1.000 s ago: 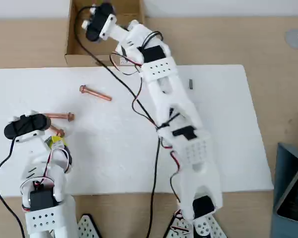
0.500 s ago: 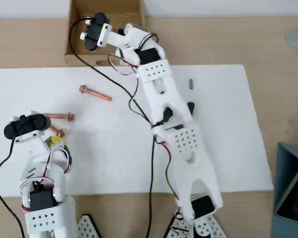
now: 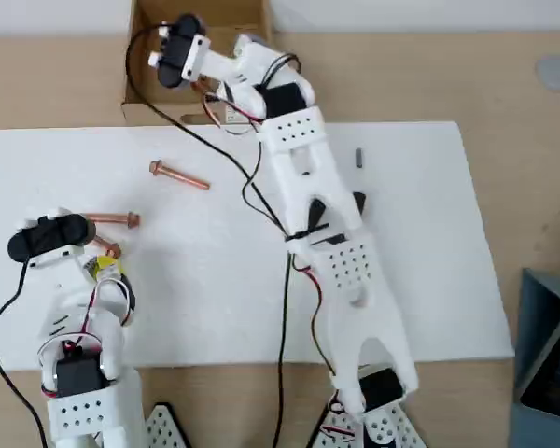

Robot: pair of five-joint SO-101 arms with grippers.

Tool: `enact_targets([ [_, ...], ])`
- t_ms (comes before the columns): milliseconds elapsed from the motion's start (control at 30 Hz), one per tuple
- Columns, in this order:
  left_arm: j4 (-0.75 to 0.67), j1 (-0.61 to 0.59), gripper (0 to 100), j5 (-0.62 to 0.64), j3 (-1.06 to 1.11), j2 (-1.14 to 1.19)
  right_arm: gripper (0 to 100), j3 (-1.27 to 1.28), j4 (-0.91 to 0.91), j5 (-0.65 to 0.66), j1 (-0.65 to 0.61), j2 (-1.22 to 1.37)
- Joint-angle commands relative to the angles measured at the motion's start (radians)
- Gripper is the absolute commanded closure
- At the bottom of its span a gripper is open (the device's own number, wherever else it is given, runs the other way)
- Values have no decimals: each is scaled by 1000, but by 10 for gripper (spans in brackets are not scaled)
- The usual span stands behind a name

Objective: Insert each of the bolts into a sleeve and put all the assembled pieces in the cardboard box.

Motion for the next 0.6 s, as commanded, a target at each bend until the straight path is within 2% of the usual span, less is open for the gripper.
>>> enact_targets([
  [0,-17,-5,998,-2,11,-8,918,-130,123,2,4,-27],
  [133,-17,-5,998,-2,11,-8,991,-295,310,2,4,-25],
  [233,-17,-5,998,-2,11,-8,988,-410,450,2,4,-24],
  [567,-17,-5,998,-2,11,-8,989,-420,675,0,7,-133],
])
